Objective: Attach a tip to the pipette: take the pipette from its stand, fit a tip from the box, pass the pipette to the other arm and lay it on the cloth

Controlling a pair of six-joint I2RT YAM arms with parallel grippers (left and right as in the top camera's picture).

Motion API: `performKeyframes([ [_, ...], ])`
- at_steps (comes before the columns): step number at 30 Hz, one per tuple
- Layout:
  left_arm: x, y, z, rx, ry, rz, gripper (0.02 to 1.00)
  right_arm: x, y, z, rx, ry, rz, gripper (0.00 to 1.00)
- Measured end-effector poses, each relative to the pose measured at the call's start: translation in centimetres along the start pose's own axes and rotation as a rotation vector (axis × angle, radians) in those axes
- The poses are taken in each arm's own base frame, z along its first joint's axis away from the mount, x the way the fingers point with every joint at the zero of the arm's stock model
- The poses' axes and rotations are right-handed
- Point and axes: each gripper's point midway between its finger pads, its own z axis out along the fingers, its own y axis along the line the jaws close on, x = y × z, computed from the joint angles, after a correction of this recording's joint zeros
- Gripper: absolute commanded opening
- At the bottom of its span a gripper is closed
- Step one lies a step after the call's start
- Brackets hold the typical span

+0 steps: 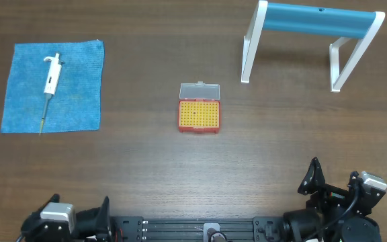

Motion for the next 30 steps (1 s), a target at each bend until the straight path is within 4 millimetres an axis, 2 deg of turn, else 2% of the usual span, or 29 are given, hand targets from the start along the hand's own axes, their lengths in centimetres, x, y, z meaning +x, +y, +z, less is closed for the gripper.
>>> performKeyframes([
  [3, -3.1, -0.3, 0.4, 0.079, -0.177, 0.088, 0.952, 0.0, 0.0, 0.0, -0.001, 0.000, 0.000, 0.954],
  [5, -5.3, -0.3, 1.3, 0.102, -0.311, 0.135, 0.952, 0.0, 0.0, 0.0, 0.000, 0.001, 0.000, 0.954],
  [7, -6.0, -0.1, 3.3, 0.102, -0.387, 0.161, 0.950, 0.1, 0.0, 0.0, 0.001, 0.003, -0.001, 0.954],
  [8, -6.8, 0.2, 4.9, 0.096, -0.460, 0.183, 0.952, 0.1, 0.0, 0.1, 0.002, 0.004, -0.001, 0.954],
  [12, -6.9, 1.3, 11.2, 0.078, -0.606, 0.221, 0.952, 0.2, 0.0, 0.2, 0.004, 0.009, -0.003, 0.954],
  [15, -4.8, 1.7, 14.8, 0.073, -0.656, 0.235, 0.950, 0.3, 0.0, 0.2, 0.004, 0.011, -0.001, 0.954],
  [17, -2.4, 2.0, 17.1, 0.075, -0.633, 0.229, 0.961, 0.2, 0.0, 0.2, 0.004, 0.011, 0.000, 0.954],
  [18, -0.3, 2.2, 18.7, 0.082, -0.571, 0.215, 0.961, 0.2, 0.0, 0.2, 0.004, 0.010, 0.000, 0.954],
  [19, 3.1, 2.3, 20.7, 0.095, -0.441, 0.185, 0.963, 0.3, 0.0, 0.2, 0.004, 0.011, -0.001, 0.954],
  [20, 5.3, 2.4, 21.8, 0.102, -0.366, 0.168, 0.965, 0.2, 0.0, 0.2, 0.004, 0.010, 0.000, 0.954],
  [30, 5.4, 2.5, 21.9, 0.099, -0.366, 0.167, 0.965, 0.3, -0.1, 0.2, 0.008, 0.012, -0.001, 0.954],
])
